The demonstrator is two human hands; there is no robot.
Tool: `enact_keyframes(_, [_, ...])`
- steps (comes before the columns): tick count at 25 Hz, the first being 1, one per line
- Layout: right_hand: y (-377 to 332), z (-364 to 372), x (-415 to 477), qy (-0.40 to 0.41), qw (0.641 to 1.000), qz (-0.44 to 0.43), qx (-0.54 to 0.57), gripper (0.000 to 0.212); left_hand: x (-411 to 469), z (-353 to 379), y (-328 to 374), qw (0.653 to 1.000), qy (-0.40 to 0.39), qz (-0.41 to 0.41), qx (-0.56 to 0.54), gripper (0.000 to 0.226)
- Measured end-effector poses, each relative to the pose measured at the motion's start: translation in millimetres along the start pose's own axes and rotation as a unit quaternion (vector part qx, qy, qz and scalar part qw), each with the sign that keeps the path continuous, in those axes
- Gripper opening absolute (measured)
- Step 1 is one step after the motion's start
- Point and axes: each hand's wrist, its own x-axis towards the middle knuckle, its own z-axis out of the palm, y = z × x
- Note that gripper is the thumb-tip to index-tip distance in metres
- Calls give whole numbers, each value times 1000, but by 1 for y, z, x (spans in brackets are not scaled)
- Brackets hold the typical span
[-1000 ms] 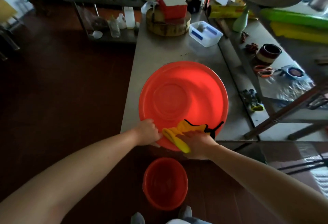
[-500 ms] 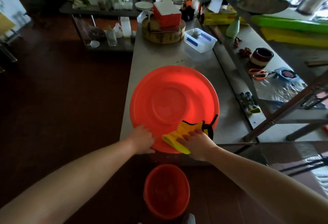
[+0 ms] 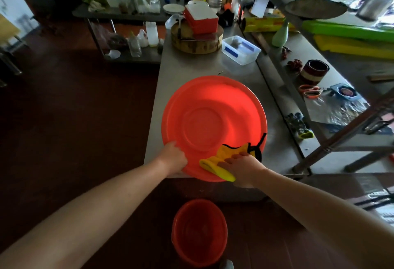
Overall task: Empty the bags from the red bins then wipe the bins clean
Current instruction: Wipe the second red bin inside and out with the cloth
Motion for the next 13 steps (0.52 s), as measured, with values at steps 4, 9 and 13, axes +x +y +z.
enact_keyframes(4, [-1,4,-2,2,1000,-14,15,81,4,-3,27,999,-7,25,-43,60])
enact_keyframes(9, [2,17,1,-40,997,-10,71,86,2,14,63,990,104,48,-83,75])
enact_keyframes(13, [-12,19,26,-102,981,25,161,82,2,24,61,991,108,65,-42,73])
